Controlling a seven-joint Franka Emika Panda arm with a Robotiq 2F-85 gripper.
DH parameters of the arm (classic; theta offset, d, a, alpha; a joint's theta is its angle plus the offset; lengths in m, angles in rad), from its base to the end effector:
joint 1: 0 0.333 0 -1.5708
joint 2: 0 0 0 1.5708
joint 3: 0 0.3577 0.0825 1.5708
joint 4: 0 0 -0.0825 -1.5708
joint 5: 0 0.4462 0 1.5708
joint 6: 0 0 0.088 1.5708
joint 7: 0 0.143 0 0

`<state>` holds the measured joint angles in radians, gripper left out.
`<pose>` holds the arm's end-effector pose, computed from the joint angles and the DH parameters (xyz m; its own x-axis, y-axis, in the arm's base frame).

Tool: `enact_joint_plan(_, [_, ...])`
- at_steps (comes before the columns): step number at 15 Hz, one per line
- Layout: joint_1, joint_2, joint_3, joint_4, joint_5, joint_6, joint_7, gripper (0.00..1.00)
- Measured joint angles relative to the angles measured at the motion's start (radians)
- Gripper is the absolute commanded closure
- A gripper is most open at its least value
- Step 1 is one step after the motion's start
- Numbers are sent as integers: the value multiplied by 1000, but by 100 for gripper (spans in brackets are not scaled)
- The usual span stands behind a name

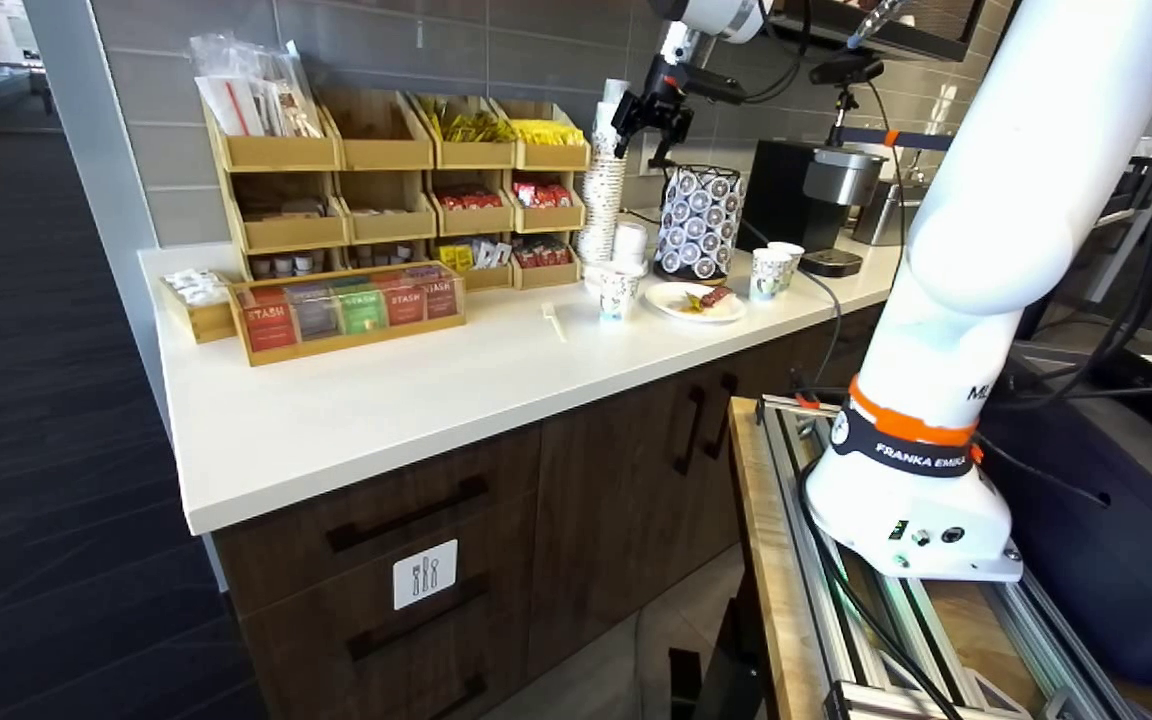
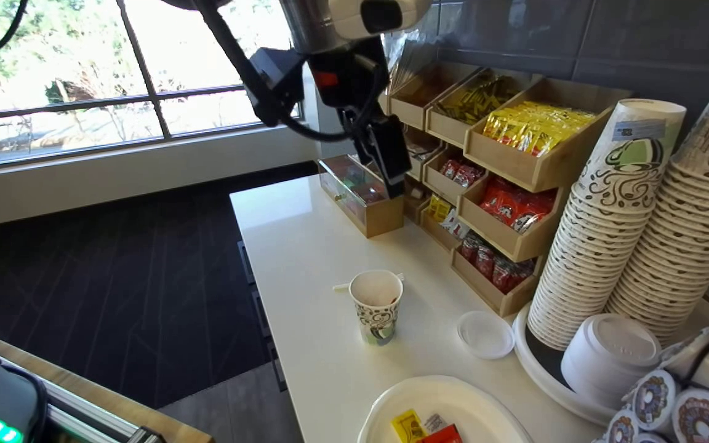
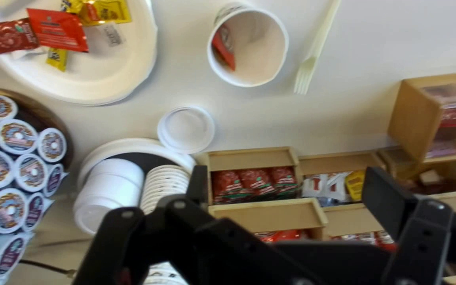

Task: Pick up the red sachet on the white plate and put it in the middle rack of the far right snack rack

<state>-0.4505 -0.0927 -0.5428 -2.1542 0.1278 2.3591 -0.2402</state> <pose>0.3333 -0.5099 0.4407 0.6291 -0.7168 0.3008 -0.7295 -0.6780 -0.0899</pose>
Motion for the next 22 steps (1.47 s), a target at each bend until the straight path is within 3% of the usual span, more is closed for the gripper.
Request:
enact_joint_plan(3, [-43,76,-15,-1,-69,106,56,0])
enact_joint_plan(7, [-68,173,-27,0,-279,113,204,0])
enact_joint_plan(16, [-67,181,-25,8,-287,115,216,0])
enact_joint_plan(22, [-68,281,-53,8,-363,363,309,0])
